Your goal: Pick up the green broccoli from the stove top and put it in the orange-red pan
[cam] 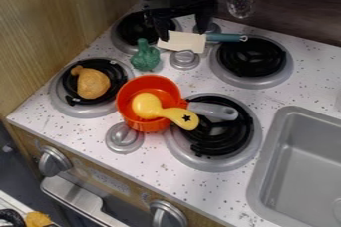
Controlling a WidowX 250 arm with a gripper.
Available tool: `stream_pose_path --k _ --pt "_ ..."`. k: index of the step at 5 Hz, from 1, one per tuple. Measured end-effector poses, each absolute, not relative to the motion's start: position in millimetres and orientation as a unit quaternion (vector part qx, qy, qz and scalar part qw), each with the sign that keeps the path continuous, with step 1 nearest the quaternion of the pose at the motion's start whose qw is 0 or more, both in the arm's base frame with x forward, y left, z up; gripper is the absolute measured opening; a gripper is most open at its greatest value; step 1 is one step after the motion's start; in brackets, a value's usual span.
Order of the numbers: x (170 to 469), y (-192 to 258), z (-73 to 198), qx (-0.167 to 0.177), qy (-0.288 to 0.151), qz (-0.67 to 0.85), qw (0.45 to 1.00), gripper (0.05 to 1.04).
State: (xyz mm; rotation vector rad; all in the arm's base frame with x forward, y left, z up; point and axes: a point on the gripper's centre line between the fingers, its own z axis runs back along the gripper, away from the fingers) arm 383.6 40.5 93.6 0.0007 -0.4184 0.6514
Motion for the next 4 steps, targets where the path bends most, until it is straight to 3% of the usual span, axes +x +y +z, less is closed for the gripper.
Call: stream_pose_path --k 1,2,4 --pt "380.0 40.9 81.4 0.005 -0.188 0.318 0.929 1.000" --pt "355.0 66.8 59.1 0.026 -0.157 0.338 0.928 1.000" --pt "343.3 97.2 67.5 0.050 -0.141 0.346 0.926 1.000"
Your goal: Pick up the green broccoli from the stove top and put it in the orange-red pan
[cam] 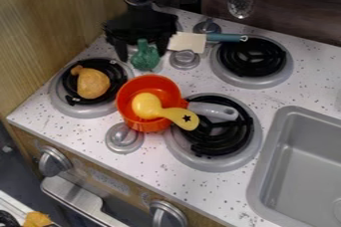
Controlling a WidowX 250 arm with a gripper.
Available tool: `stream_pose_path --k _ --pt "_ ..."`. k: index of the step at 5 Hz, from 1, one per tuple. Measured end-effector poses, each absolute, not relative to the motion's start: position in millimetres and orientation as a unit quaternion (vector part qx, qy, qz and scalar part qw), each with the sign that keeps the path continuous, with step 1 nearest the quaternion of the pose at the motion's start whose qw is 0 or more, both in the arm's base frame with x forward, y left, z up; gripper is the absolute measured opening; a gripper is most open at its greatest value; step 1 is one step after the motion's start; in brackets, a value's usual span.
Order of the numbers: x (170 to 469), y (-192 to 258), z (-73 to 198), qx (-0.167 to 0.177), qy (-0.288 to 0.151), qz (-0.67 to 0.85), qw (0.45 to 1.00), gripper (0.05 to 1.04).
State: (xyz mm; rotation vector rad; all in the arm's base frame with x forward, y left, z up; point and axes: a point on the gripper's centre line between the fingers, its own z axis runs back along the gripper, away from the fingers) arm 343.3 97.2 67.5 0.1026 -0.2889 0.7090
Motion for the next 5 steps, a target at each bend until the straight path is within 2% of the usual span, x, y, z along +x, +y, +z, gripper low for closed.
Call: stream_pose_path --k 2,5 --pt "355.9 117.2 61.2 0.027 -0.141 0.313 0.939 1.000" --pt "365.8 120.8 49.4 -0.020 -0.127 0.299 0.946 1.000"
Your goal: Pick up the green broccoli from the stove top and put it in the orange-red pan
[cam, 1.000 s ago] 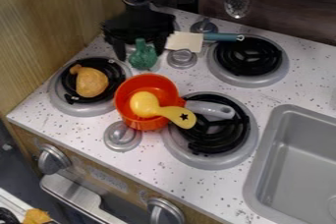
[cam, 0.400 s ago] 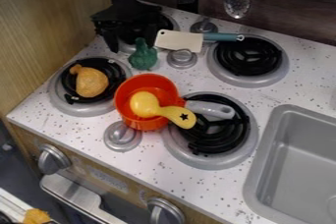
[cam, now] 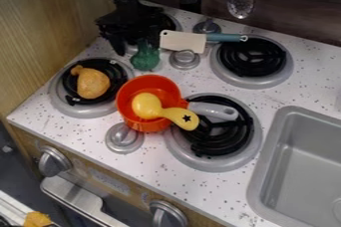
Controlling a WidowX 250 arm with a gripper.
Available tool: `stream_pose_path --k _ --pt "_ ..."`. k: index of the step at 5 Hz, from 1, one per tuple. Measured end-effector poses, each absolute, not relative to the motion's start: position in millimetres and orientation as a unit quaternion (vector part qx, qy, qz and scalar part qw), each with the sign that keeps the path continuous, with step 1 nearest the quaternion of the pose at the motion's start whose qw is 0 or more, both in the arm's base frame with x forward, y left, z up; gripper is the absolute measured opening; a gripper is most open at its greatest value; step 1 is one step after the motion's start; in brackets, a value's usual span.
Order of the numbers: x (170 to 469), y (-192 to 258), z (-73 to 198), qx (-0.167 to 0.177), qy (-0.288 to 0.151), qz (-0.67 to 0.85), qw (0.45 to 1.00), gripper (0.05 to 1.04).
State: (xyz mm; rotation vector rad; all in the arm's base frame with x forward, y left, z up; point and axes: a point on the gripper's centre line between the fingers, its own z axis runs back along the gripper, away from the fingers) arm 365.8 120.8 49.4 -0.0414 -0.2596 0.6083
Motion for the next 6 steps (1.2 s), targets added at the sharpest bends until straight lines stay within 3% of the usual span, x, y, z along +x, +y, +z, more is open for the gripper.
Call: stream_pose_path --k 2,3,5,6 --pt "380.9 124.8 38.9 -0.031 -0.106 0.276 0.955 1.000" --pt "385.3 126.3 34.2 -0.032 -0.095 0.273 0.957 0.955" --pt "383.7 125.9 31.2 -0.034 -0.077 0.310 0.947 0.380" --pt "386.5 125.0 32.3 -0.039 -0.085 0.308 0.947 0.325"
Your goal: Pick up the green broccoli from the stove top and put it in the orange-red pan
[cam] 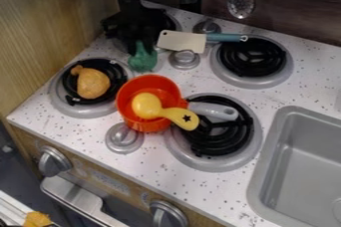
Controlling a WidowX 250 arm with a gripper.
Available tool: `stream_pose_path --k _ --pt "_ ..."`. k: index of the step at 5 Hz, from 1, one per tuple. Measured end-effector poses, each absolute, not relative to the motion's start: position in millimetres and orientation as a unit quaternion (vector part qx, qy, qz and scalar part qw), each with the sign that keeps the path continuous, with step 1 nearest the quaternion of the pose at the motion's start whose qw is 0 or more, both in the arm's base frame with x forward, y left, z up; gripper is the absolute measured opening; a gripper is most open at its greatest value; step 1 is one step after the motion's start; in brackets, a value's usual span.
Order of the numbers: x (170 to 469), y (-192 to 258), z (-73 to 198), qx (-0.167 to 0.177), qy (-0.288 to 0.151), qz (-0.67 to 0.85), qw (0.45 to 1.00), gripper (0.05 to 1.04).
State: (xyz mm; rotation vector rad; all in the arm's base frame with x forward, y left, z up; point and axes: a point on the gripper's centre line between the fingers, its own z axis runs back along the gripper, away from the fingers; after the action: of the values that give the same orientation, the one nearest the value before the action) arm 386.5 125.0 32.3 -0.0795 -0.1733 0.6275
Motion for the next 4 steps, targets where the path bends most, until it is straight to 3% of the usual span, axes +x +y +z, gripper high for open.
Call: stream_pose_path --k 2,4 --pt "381.7 118.5 32.3 -0.029 -0.083 0.337 0.937 0.324" --pt "359.5 86.3 88.0 0.014 -0.110 0.409 0.906 0.324"
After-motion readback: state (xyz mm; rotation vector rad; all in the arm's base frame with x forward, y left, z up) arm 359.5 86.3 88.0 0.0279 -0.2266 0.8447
